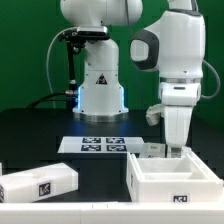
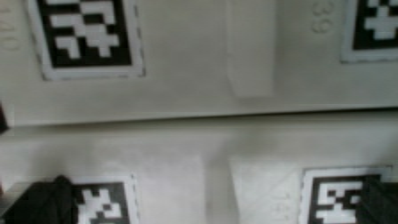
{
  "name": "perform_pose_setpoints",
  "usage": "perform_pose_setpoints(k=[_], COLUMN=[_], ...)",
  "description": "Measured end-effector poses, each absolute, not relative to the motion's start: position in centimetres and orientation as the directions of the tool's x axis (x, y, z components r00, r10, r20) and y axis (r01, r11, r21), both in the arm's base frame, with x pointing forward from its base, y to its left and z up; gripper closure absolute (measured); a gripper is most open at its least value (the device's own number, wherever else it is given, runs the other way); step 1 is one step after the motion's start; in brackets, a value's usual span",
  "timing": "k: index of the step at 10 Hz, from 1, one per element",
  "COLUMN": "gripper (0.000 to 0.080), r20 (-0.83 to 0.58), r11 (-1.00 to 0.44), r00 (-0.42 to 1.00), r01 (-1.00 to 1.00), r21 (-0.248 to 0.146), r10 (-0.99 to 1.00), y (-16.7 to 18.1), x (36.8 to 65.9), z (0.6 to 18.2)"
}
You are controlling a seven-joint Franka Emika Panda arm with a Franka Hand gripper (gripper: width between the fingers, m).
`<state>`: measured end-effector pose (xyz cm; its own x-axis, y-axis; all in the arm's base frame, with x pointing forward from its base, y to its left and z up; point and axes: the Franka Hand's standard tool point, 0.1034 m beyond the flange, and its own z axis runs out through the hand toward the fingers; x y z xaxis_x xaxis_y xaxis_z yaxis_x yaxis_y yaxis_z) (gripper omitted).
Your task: Assemble cabinet
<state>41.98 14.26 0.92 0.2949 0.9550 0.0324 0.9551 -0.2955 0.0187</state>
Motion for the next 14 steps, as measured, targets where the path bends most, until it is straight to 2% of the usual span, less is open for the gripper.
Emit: perform_pose_setpoints(k=[2, 3, 4, 6, 7, 8, 9, 11, 14], gripper=[0.0002, 0.0124, 0.0124, 0.0400, 0.0400, 0.0582, 0.0716, 0.0735, 0.0735], r20=[0.036, 0.036, 0.036, 0.036, 0.036, 0.036, 0.037, 0.038, 0.029], r11=[-0.298, -0.298, -0.298, -0.298, -0.298, -0.298, -0.298, -0.285, -0.249], r00=[0.297, 0.297, 0.297, 0.297, 0.297, 0.297, 0.297, 0.284, 0.248], r01=[0.954, 0.954, 0.954, 0.954, 0.954, 0.954, 0.954, 0.958, 0.967], r21=[0.021, 0.021, 0.021, 0.022, 0.022, 0.022, 0.022, 0.033, 0.060], r10=[0.954, 0.954, 0.954, 0.954, 0.954, 0.954, 0.954, 0.958, 0.968], y=[14.3, 14.3, 14.3, 14.3, 14.3, 14.3, 14.3, 14.2, 12.4], x=[42.0, 42.0, 42.0, 42.1, 42.1, 42.1, 42.1, 42.3, 43.2], z=[0.9, 0.9, 0.9, 0.9, 0.9, 0.9, 0.9, 1.7, 4.7])
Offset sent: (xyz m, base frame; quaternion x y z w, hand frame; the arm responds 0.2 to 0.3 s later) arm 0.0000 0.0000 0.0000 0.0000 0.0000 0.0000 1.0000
